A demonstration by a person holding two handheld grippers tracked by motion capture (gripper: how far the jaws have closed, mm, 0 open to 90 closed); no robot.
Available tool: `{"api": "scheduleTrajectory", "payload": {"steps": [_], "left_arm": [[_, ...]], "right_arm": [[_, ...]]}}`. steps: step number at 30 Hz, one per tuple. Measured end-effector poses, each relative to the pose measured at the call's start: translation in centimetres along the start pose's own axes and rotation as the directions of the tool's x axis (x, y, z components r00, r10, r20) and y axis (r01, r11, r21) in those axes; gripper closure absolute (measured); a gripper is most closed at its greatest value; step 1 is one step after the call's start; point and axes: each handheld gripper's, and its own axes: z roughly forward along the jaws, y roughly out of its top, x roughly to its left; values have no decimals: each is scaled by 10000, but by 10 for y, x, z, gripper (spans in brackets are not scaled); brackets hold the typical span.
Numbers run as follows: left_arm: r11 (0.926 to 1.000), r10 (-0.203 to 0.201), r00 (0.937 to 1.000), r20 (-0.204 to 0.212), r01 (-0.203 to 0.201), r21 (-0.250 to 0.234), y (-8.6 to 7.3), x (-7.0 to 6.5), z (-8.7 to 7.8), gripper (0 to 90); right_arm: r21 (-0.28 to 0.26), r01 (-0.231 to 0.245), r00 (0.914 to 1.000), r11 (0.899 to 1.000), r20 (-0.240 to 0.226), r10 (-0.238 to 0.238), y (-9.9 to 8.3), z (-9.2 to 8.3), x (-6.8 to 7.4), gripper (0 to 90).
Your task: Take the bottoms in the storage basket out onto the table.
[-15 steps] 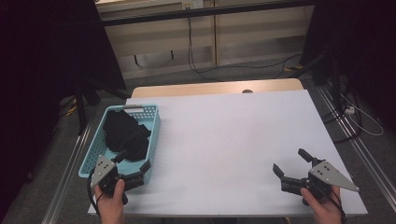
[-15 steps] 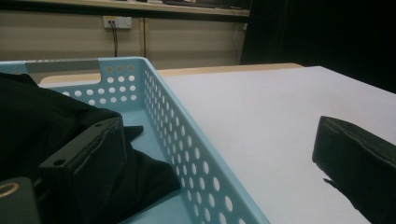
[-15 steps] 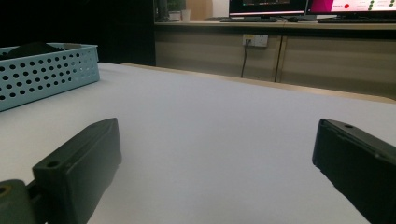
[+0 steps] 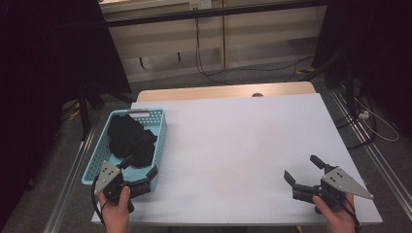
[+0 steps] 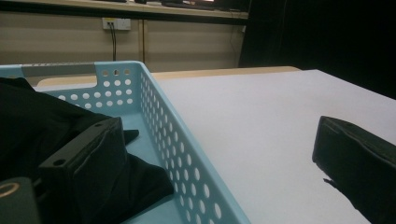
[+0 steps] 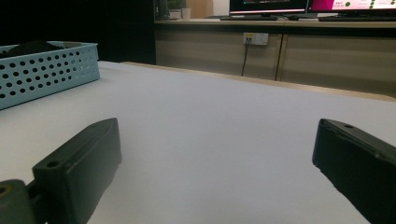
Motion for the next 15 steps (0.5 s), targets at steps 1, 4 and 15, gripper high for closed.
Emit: {"api": "scheduleTrajectory", "payload": {"steps": [1,4,15], "left_arm": [[10000,-20,10000,11,20,18,1,-1,0,28],[9996,-136,9999,-54,137,259,4,-4,0,28],[10000,-27,10000,-73,28,95,18,-4,-1,28]], "right_arm": [[-1,-17,10000,10000,21,17,0,0,0,5],[9,-27,10000,10000,64,27,0,-1,-1,5],[13,-42,10000,10000,25,42,0,-1,-1,5]]}}
